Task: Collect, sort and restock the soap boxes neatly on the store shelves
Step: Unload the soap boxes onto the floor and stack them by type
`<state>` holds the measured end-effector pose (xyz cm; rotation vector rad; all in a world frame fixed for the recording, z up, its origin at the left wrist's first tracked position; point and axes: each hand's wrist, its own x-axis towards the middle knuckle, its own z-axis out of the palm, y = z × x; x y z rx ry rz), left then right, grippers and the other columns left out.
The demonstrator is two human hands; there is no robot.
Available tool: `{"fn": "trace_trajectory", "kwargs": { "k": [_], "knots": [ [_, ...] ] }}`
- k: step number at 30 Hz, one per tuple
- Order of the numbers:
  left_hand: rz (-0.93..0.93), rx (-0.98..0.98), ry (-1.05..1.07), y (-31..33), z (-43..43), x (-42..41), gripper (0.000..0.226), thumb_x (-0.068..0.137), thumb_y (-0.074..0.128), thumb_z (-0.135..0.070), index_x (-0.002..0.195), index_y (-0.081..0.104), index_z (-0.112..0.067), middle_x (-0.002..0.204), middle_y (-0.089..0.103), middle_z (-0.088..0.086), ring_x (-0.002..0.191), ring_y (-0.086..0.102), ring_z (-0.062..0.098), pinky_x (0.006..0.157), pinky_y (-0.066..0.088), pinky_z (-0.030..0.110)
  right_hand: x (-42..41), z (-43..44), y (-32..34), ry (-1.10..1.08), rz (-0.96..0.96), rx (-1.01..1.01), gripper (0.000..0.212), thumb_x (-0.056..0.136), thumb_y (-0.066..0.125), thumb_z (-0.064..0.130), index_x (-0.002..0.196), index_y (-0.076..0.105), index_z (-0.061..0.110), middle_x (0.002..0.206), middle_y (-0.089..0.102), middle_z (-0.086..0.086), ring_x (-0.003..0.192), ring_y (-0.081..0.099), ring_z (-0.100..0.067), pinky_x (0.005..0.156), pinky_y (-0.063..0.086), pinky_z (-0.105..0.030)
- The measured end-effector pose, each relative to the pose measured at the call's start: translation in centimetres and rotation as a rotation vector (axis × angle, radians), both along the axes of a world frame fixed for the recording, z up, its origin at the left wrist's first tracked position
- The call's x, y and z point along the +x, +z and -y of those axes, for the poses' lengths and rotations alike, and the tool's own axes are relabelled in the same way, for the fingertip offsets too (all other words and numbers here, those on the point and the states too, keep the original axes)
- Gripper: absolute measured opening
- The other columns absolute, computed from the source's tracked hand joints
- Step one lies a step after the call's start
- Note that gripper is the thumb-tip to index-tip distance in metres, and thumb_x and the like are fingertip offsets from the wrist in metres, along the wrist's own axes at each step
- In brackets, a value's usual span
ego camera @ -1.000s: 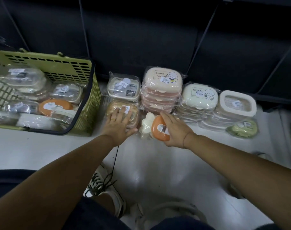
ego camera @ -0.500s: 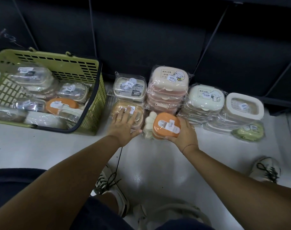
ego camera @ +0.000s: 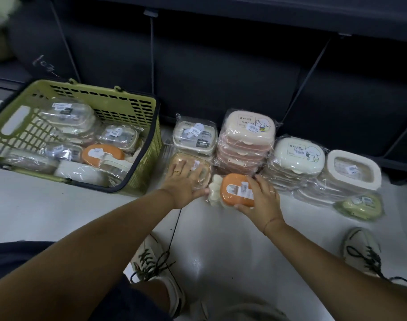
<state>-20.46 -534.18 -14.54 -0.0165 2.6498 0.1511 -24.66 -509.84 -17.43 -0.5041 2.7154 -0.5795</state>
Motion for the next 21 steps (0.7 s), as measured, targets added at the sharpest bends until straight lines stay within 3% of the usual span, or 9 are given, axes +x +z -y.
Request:
{"fn": "trace_trajectory", "kwargs": {
  "k": [3,5,7,9,10,12,14,17,21],
  "knots": [
    [-0.015,0.047,-0.143,5.2,2.2,-1.2,0.075,0.096,0.033,-0.063,0.156,0.013,-0.022,0.159,0.025,0.011,0.146,0.022,0.028,0.117,0.019,0.038,0.3,3.7,2.7,0.046,-0.038,-0.251,0.073,0.077,0.080,0.034,0.139,0.047,0.015,0.143,0.039,-0.005,0.132,0.037,-0.023,0.107,0.026,-0.027],
    [-0.080,0.104,-0.149,8.8,5.1,-1.8,0.068,0.095,0.035,-0.064,0.151,0.032,-0.025,0.139,0.055,0.008,0.125,0.051,0.025,0.098,0.040,0.031,0.4,7.4,4.9,0.074,-0.054,-0.432,0.065,0.078,0.079,0.031,0.134,0.052,0.013,0.136,0.044,-0.004,0.126,0.043,-0.019,0.105,0.032,-0.025],
    [-0.228,0.132,-0.036,11.4,9.3,-1.7,0.073,0.090,0.029,-0.074,0.142,0.047,-0.026,0.126,0.064,0.003,0.111,0.060,0.023,0.090,0.047,0.034,0.3,11.9,7.3,0.114,-0.071,-0.557,0.057,0.080,0.078,0.030,0.129,0.055,0.011,0.130,0.046,-0.001,0.120,0.043,-0.011,0.104,0.031,-0.016],
    [-0.319,0.167,0.214,11.8,15.2,-0.4,0.072,0.090,0.029,-0.074,0.134,0.055,-0.023,0.121,0.064,-0.002,0.107,0.060,0.019,0.089,0.047,0.034,0.2,16.7,9.4,0.189,-0.066,-0.614,0.053,0.081,0.076,0.033,0.126,0.056,0.012,0.127,0.047,0.001,0.116,0.043,-0.008,0.097,0.026,-0.005],
    [-0.309,0.151,0.358,11.2,18.4,0.6,0.072,0.090,0.031,-0.073,0.133,0.056,-0.021,0.122,0.063,-0.001,0.108,0.059,0.020,0.090,0.046,0.034,0.2,19.1,10.1,0.241,-0.031,-0.608,0.053,0.082,0.075,0.035,0.126,0.056,0.013,0.128,0.047,0.001,0.116,0.045,-0.009,0.094,0.027,-0.006],
    [-0.175,0.128,0.600,9.8,23.6,3.0,0.085,0.082,0.031,-0.081,0.136,0.054,-0.019,0.135,0.058,0.009,0.121,0.054,0.028,0.102,0.042,0.043,0.4,23.7,10.8,0.381,0.087,-0.516,0.057,0.083,0.072,0.040,0.130,0.051,0.016,0.132,0.047,0.001,0.118,0.046,-0.012,0.092,0.032,-0.014],
    [0.056,0.147,0.722,7.8,26.9,4.9,0.084,0.083,0.039,-0.075,0.144,0.046,-0.017,0.150,0.043,0.013,0.136,0.040,0.032,0.113,0.031,0.044,0.4,27.9,10.2,0.526,0.203,-0.343,0.065,0.083,0.072,0.043,0.136,0.046,0.018,0.137,0.047,0.000,0.121,0.047,-0.016,0.095,0.037,-0.024],
    [0.367,0.119,0.673,5.8,29.2,5.5,0.072,0.092,0.051,-0.058,0.150,0.035,-0.018,0.159,0.028,0.005,0.145,0.026,0.025,0.116,0.019,0.036,0.2,32.5,7.8,0.697,0.210,-0.007,0.076,0.077,0.074,0.050,0.139,0.042,0.018,0.137,0.050,-0.005,0.121,0.051,-0.024,0.095,0.044,-0.031],
    [0.505,0.035,0.480,3.9,30.5,4.7,0.087,0.079,0.062,-0.069,0.149,0.034,-0.024,0.156,0.032,0.000,0.142,0.031,0.022,0.117,0.023,0.039,0.0,35.1,5.4,0.738,0.204,0.244,0.085,0.071,0.078,0.054,0.138,0.037,0.022,0.130,0.056,-0.003,0.113,0.057,-0.028,0.091,0.050,-0.039]
  ]
}}
